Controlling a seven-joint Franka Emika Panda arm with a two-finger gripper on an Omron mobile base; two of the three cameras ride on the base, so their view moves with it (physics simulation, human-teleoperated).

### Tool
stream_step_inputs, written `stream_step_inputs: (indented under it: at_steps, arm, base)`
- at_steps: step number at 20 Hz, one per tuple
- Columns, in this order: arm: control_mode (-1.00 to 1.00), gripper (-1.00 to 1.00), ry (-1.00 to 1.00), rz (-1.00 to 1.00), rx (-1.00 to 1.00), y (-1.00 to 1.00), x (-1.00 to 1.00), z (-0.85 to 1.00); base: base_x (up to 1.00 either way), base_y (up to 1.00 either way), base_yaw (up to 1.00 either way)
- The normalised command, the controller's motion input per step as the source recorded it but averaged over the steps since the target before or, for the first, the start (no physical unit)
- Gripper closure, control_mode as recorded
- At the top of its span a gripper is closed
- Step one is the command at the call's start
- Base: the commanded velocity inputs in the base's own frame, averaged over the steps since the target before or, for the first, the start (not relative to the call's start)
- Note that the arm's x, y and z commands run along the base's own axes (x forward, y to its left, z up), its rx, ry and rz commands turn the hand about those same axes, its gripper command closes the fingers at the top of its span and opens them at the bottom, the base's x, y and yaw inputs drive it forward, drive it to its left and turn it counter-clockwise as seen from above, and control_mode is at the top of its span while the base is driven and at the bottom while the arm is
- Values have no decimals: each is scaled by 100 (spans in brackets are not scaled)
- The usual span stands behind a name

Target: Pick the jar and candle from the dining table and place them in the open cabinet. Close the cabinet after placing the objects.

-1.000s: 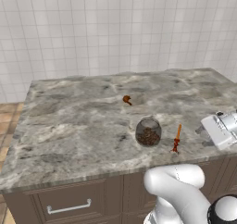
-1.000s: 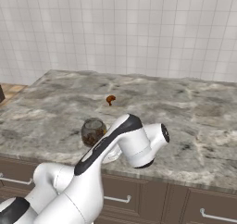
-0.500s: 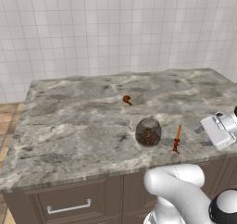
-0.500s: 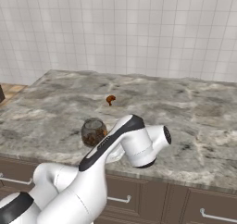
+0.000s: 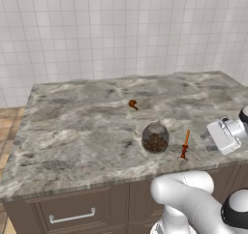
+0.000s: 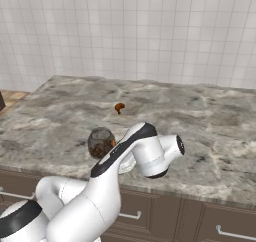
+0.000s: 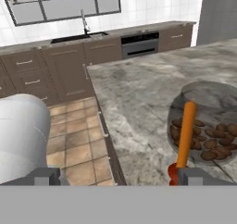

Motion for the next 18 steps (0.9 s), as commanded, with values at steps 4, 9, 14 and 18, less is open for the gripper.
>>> stream_step_inputs:
  at_steps: [4, 9, 14, 18]
  arm:
    - [-100, -100, 0, -1, 0, 0, 13, -15]
    - [-100, -100, 0, -2, 0, 0, 11, -16]
    - [-100, -100, 0, -2, 0, 0, 14, -15]
    - [-100, -100, 0, -2, 0, 0, 14, -15]
  base:
    - [0, 0, 0]
    - [0, 0, 0]
    - [0, 0, 0]
    - [0, 0, 0]
